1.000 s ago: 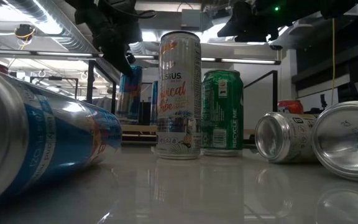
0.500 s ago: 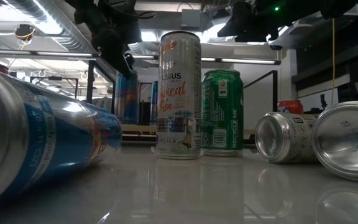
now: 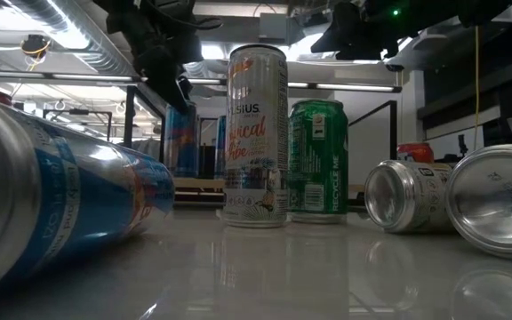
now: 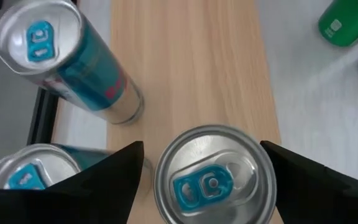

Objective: Sort soda cans
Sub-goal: Put the blue soda can on the shelf and align with the other blue soda can, then put the orange soda can on the shelf

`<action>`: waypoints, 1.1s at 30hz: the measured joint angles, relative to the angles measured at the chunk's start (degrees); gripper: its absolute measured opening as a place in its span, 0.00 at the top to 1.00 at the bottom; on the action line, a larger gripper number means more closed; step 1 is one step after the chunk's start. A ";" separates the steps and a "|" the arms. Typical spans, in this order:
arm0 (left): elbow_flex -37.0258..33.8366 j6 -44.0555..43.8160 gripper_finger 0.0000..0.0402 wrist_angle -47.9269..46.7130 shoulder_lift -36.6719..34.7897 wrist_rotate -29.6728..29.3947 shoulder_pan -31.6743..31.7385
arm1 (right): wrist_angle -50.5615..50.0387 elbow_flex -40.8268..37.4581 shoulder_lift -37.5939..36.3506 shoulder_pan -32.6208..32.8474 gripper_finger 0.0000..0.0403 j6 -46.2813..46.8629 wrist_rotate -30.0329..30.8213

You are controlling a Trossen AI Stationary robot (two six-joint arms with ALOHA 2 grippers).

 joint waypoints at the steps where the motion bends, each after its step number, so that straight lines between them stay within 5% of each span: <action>1: 0.00 -0.16 0.24 0.32 -0.01 0.42 -0.03 | 0.00 0.00 0.00 0.00 0.01 0.00 0.00; 22: 0.00 -4.53 0.24 4.52 -9.60 0.70 -0.55 | -0.75 0.59 0.00 0.00 0.01 -0.02 0.35; 26: 0.00 -6.41 0.24 4.62 -12.05 0.71 -0.55 | -9.63 6.17 -0.01 -0.01 0.01 0.00 0.61; 33: 0.04 -12.96 0.24 4.93 -12.74 0.66 -1.53 | -41.55 23.15 0.00 -0.22 0.01 7.07 2.62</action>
